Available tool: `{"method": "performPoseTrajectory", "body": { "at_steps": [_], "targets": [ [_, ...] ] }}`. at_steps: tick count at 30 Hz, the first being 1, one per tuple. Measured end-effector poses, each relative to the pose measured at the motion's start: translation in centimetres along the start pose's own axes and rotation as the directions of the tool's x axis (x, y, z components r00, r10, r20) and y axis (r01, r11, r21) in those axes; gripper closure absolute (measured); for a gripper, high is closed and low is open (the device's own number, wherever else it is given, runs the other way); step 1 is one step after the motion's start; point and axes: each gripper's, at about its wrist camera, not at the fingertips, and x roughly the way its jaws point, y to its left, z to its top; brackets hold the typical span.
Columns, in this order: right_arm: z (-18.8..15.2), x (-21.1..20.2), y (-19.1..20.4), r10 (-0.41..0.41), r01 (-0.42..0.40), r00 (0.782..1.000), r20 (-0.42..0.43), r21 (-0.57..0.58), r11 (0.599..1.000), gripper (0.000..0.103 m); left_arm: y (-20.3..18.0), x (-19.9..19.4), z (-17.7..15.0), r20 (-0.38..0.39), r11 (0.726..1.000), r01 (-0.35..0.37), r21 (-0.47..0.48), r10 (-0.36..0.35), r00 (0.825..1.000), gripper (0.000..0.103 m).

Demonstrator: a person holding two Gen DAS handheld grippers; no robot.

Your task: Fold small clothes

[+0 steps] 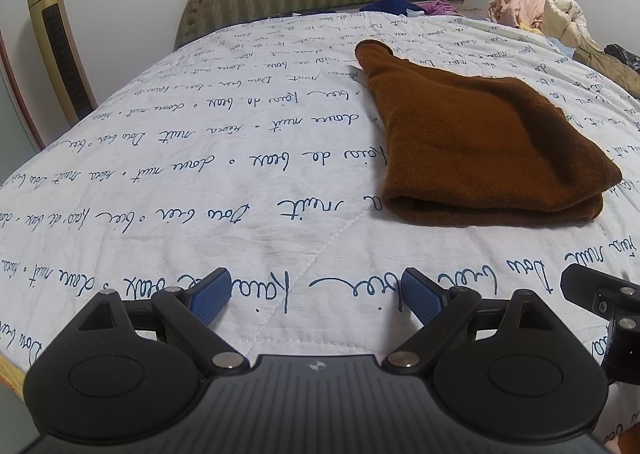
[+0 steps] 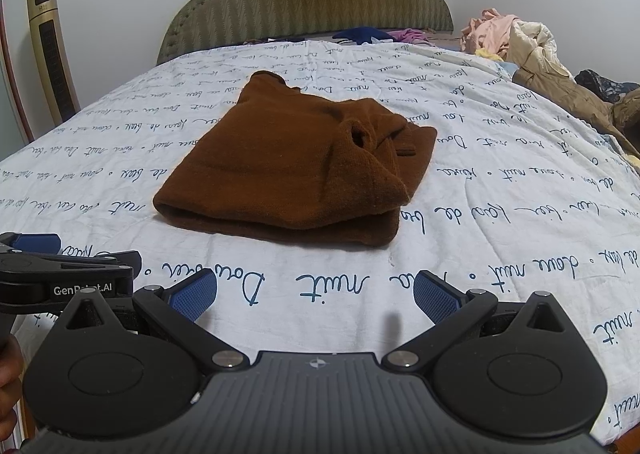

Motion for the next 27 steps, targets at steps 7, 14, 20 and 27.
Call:
{"method": "performPoseTrajectory", "body": {
  "at_steps": [7,14,20,27],
  "targets": [
    [0.08,0.02,-0.08,0.004,-0.004,1.000,0.002,0.002,1.000,0.000,-0.03,-0.13,-0.01,0.009,1.000,-0.004,0.008,0.003,1.000,0.010],
    [0.05,-0.01,-0.04,0.008,-0.008,1.000,0.001,-0.004,1.000,0.000,-0.08,-0.24,0.04,0.013,1.000,-0.004,0.011,0.003,1.000,0.010],
    [0.15,0.03,0.04,0.016,-0.016,1.000,0.002,-0.010,1.000,0.000,-0.35,-0.58,0.18,0.027,1.000,-0.004,0.027,0.003,1.000,0.010],
    [0.19,-0.04,0.08,0.020,-0.020,1.000,0.003,-0.010,1.000,0.000,-0.83,-0.96,0.20,0.051,0.998,-0.016,0.054,0.013,0.999,0.010]
  ]
}}
